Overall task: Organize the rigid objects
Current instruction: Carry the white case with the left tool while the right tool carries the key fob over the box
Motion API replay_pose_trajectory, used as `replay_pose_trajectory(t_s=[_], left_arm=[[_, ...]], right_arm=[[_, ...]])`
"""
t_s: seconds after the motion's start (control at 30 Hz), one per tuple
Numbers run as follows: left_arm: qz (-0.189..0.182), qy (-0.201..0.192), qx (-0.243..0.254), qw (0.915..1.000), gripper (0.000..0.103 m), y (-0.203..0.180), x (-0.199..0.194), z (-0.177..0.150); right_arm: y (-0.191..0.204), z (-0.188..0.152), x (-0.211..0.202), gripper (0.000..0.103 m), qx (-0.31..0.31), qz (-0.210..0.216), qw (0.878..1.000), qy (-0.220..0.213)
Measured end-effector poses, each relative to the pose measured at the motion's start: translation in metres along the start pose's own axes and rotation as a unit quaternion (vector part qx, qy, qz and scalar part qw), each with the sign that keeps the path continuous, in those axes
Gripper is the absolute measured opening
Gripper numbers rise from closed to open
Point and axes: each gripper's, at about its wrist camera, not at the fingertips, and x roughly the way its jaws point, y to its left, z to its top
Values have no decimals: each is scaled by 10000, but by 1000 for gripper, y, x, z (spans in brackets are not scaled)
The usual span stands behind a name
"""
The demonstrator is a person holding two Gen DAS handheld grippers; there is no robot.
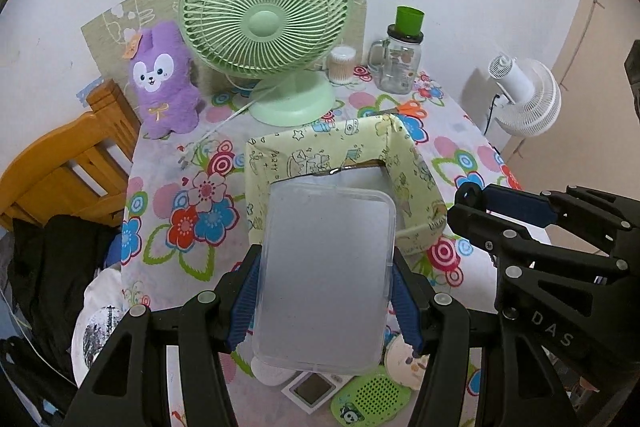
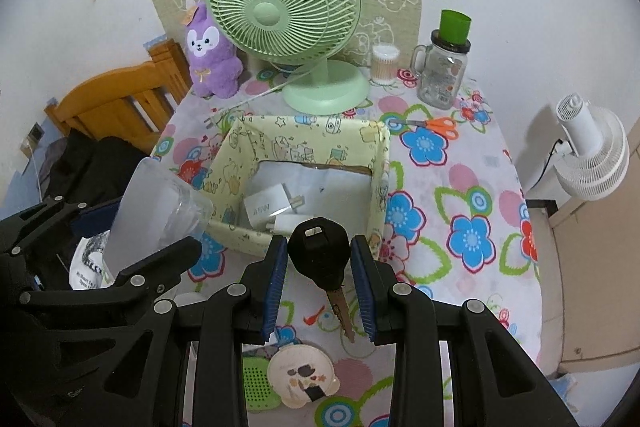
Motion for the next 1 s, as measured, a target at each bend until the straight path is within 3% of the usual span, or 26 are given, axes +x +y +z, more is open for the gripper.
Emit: replay_pose_trajectory(t_s=[1.0], left_arm=[[113, 297, -204, 9993, 61, 23, 83, 58]], right_arm=[[-25, 62, 70, 36, 160, 137, 9996, 197]])
